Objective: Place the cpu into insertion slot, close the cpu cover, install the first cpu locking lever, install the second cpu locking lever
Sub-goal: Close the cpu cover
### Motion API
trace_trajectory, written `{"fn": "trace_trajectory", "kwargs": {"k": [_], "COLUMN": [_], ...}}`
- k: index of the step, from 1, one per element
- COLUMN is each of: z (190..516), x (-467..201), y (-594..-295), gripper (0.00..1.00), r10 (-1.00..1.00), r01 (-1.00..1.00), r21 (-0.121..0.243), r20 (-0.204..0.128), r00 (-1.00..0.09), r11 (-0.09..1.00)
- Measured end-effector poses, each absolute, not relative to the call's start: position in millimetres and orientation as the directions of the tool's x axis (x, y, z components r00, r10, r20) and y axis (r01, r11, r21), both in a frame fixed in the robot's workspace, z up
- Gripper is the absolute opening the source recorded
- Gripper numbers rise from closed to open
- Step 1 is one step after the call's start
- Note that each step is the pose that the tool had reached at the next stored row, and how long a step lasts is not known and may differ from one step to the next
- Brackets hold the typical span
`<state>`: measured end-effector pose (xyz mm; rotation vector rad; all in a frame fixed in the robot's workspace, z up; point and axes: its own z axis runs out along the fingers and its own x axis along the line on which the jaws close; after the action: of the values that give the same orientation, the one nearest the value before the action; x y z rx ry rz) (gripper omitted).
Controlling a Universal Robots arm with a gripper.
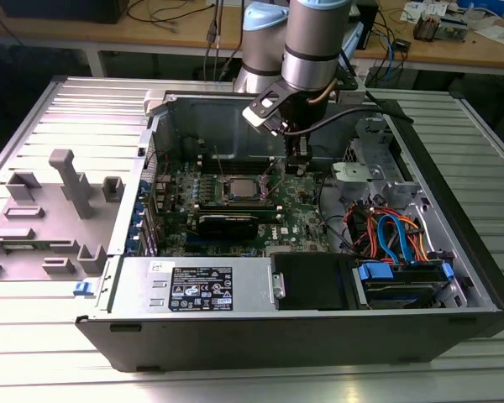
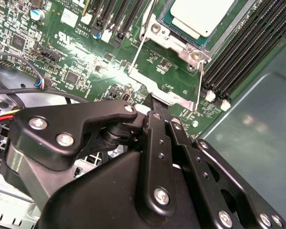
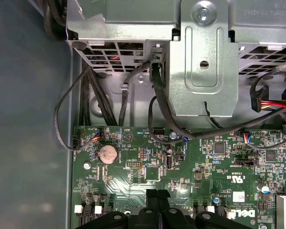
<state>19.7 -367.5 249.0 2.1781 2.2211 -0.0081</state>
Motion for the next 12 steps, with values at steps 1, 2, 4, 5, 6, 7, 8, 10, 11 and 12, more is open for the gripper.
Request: {"fn": "trace_trajectory", "kwargs": {"k": [1,2,4,5,6,7,8,10,11,12], "z": [249,249,249,249,249,249,249,249,249,249], "x": [20,19,16,14,13,12,11,10,9,8], "y": [-368,-368,-367,-368,-368,-368,-368,-368,-368,-368], "gripper": [0.11,0.11,0.11,0.11,0.11,0.11,0.11,0.11,0.11,0.11], "r10": [0.999,0.999,0.999,0.999,0.999,0.999,0.999,0.999,0.999,0.999], "r01": [1.0,1.0,1.0,1.0,1.0,1.0,1.0,1.0,1.0,1.0], "r21": [0.018,0.018,0.018,0.018,0.018,0.018,0.018,0.018,0.018,0.018], "r20": [-0.026,-0.026,-0.026,-0.026,-0.026,-0.026,-0.026,-0.026,-0.026,-0.026], "r00": [-0.019,-0.019,-0.019,-0.019,-0.019,-0.019,-0.019,-0.019,-0.019,-0.019], "r11": [0.02,0.02,0.02,0.02,0.02,0.02,0.02,0.02,0.02,0.02]}}
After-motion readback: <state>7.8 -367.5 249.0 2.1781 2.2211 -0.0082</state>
